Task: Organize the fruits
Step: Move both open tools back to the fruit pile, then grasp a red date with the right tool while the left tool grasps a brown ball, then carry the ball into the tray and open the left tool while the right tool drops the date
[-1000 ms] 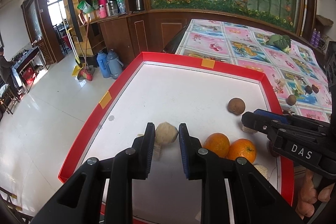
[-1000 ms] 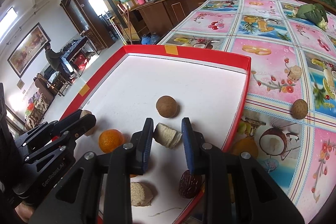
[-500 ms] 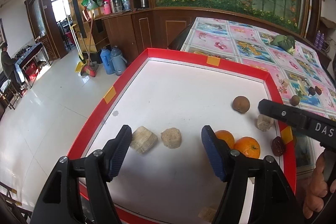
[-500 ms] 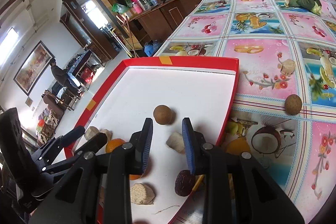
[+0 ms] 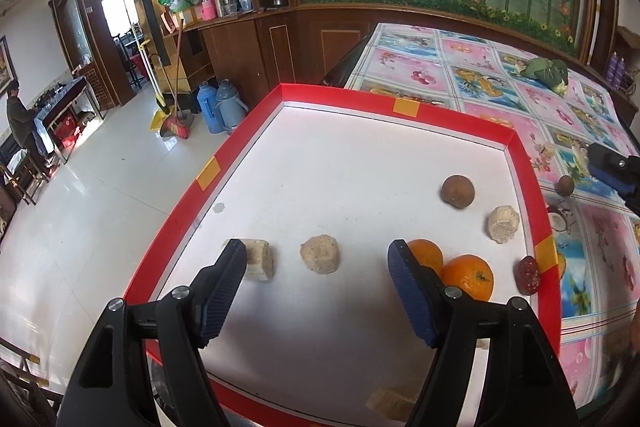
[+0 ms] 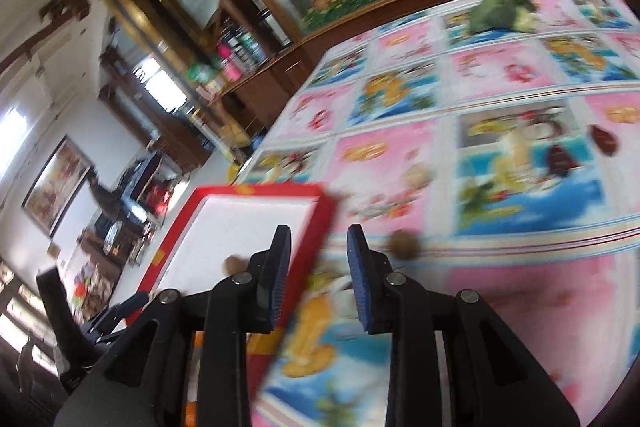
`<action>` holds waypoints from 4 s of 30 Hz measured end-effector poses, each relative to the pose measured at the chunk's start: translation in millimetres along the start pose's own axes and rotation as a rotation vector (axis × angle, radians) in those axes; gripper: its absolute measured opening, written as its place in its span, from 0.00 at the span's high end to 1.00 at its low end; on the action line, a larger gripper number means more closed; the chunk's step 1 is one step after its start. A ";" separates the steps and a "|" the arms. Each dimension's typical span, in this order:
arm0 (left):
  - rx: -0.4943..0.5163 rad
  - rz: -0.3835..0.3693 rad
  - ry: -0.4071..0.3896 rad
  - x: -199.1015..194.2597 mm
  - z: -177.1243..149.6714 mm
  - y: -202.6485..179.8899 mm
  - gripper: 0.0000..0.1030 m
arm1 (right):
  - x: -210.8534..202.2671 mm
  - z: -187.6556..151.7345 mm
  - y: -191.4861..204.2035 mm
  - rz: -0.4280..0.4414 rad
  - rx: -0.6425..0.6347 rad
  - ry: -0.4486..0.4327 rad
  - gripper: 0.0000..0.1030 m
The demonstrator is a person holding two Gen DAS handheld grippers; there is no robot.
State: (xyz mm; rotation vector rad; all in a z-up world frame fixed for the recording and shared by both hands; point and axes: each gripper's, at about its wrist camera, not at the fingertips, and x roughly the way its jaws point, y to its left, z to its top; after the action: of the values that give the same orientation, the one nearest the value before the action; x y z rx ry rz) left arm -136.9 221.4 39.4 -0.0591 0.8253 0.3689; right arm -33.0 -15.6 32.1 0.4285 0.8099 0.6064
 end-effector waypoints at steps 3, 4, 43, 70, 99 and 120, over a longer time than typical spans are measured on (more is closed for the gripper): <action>0.014 -0.024 -0.009 -6.2 2.6 -9.6 0.29 | -17.4 12.9 -37.9 -0.036 0.085 -0.031 0.70; 0.023 -0.031 -0.016 -9.6 3.8 -13.9 0.29 | -21.9 15.6 -46.4 -0.043 0.108 -0.041 0.70; 0.279 -0.197 -0.005 -11.7 32.1 -163.1 0.26 | 14.2 56.1 -102.6 -0.323 -0.070 0.125 0.70; 0.289 -0.245 0.110 34.3 41.4 -211.7 0.26 | -12.6 68.4 -101.7 -0.277 -0.015 0.056 0.80; 0.265 -0.362 0.098 25.7 38.3 -212.1 0.79 | -14.2 66.9 -98.0 -0.264 -0.026 0.028 0.80; 0.073 -0.246 -0.044 -15.4 43.4 -80.4 0.79 | -17.6 60.1 -102.0 -0.342 -0.047 -0.057 0.81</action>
State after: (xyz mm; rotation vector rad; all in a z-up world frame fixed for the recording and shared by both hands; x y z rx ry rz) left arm -88.2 150.0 72.8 -0.0832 0.7772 0.1083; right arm 38.2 -111.1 20.8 0.2546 0.7911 0.2931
